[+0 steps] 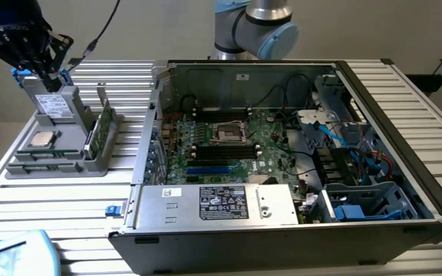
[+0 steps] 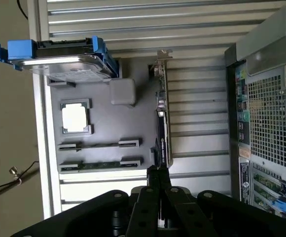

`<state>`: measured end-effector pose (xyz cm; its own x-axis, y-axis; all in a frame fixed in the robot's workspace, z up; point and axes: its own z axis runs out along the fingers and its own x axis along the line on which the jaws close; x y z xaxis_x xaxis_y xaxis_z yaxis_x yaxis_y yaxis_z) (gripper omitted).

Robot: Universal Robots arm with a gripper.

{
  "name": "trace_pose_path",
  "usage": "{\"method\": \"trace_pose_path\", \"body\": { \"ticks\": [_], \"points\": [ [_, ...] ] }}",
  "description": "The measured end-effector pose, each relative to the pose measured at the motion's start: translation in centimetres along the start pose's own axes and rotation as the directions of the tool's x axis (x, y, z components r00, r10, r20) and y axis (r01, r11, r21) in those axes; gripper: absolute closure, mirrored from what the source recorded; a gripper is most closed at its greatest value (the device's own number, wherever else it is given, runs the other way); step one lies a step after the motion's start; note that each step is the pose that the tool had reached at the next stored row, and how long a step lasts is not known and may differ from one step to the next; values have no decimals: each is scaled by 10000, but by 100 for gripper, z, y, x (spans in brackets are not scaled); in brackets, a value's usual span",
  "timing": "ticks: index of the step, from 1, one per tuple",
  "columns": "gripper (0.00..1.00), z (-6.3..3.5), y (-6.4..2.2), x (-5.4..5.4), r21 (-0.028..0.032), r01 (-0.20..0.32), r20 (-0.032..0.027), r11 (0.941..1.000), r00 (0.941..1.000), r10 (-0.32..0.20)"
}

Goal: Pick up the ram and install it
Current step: 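Reach for the ram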

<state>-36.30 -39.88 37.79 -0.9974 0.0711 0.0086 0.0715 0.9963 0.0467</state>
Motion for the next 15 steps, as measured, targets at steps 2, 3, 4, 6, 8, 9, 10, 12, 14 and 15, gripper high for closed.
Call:
{"method": "trace_pose_path", "body": {
  "ticks": [2, 3, 4, 6, 8, 9, 10, 12, 14, 15],
  "points": [
    [90, 16, -5, 57, 13, -6, -128, 10000, 9999, 6],
    [90, 24, -7, 83, 22, -9, -194, 10000, 9998, 9],
    [90, 31, -9, 101, 31, -10, -244, 10000, 9997, 11],
    [90, 48, -16, 134, 56, -12, -323, 10000, 9995, 13],
    [90, 66, -26, 159, 75, -9, -397, 10000, 9992, 12],
    [90, 74, -31, 169, 85, -7, -435, 10000, 9991, 11],
    [90, 82, -36, 180, 93, -7, -469, 10000, 9989, 11],
    [90, 98, -44, 196, 108, -2, -530, 9999, 9986, 8],
    [90, 110, -54, 206, 123, 12, -587, 9999, 9983, -5],
    [90, 116, -59, 209, 129, 21, -613, 9999, 9981, -13]
  ]
}}
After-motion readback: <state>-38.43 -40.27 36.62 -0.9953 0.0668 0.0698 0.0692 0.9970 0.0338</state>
